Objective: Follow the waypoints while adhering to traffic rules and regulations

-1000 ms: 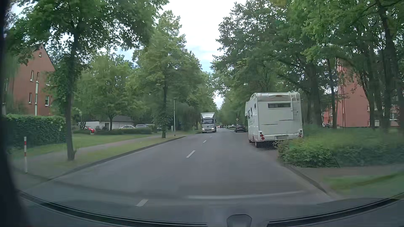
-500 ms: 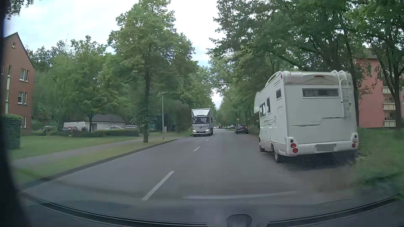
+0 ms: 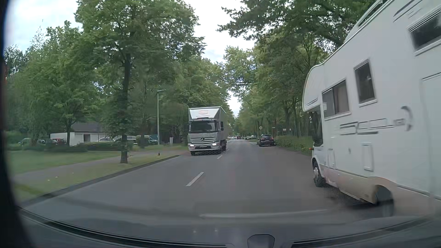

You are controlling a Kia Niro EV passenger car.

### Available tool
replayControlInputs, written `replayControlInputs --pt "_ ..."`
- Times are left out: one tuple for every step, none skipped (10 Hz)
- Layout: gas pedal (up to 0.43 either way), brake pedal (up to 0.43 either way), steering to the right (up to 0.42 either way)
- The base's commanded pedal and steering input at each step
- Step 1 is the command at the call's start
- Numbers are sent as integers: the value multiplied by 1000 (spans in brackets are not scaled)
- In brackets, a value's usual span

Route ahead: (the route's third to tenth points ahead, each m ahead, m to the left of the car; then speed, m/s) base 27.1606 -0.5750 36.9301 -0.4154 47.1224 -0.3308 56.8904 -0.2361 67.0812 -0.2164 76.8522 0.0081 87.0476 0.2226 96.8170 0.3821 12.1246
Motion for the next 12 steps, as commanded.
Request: replayControlInputs --pt "169 6 7" --pt "169 6 7" --pt "169 6 6" --pt "169 6 6" --pt "169 6 6" --pt "169 6 6" --pt "169 6 6" --pt "169 6 5" --pt "169 6 4" --pt "169 6 2" --pt "169 6 2" --pt "169 6 1"
